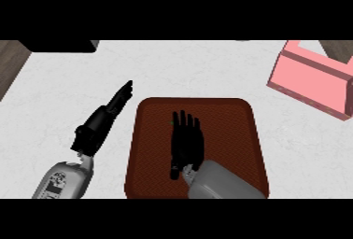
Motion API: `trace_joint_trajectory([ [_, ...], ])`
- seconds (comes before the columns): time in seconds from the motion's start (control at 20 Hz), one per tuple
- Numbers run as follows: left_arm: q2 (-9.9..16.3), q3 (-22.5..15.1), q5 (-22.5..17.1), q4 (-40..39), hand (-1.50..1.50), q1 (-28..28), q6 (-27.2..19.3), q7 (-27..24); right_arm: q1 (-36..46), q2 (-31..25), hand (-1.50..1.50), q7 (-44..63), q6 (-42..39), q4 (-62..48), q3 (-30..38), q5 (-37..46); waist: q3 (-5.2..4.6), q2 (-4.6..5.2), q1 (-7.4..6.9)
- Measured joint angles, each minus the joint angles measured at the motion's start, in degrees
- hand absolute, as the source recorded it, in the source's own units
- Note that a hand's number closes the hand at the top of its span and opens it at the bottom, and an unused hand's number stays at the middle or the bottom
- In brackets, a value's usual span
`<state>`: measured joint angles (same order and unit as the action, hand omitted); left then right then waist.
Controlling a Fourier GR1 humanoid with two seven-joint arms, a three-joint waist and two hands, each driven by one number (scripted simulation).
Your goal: Pick the bell pepper from the tray and place it in the cardboard box
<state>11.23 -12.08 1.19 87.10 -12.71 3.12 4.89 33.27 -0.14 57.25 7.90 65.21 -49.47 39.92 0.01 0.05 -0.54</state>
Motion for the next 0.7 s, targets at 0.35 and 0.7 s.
trace_joint_trajectory([
  [0.35,-2.1,0.9,2.0,-1.1,0.00,-0.3,0.6,-0.5,1.8,0.0,-1.50,-1.1,1.8,-4.9,-1.0,-2.8,0.00,0.01,-0.08],
  [0.7,-2.2,2.3,2.7,-1.6,0.00,0.0,2.2,-1.6,3.9,-0.1,-1.50,-0.9,4.1,-9.1,-2.1,-4.8,0.03,-0.48,-0.16],
])
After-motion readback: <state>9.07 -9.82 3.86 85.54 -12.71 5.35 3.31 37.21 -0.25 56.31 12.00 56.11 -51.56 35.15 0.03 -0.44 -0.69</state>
